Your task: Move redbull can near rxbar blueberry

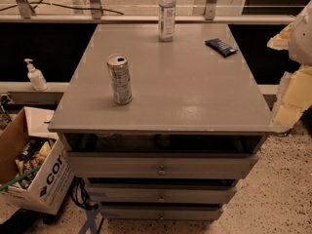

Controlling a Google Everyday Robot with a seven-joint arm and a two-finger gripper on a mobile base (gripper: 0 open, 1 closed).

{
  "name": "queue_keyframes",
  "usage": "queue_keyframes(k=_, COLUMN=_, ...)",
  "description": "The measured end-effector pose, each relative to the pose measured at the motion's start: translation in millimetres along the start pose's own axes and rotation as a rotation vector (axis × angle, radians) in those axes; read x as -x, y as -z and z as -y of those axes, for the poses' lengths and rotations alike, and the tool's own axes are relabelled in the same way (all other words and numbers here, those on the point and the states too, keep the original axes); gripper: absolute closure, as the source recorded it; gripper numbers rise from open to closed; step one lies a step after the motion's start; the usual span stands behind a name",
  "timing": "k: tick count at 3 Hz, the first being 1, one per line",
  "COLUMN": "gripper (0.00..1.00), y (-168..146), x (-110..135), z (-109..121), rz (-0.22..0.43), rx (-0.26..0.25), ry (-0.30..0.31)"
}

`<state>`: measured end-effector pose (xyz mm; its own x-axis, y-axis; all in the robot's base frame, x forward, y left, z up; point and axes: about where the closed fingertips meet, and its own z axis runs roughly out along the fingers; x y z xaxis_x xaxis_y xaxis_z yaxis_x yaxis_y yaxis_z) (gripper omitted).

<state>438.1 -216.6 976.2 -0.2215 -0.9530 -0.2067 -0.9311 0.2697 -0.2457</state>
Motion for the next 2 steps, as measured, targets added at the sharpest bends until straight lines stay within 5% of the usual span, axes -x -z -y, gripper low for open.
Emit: queue_keyframes(k=2, gripper=0.00, y=-10.0, x=9.5, z=0.9, rz=0.042, rx=-0.015, ry=-0.010)
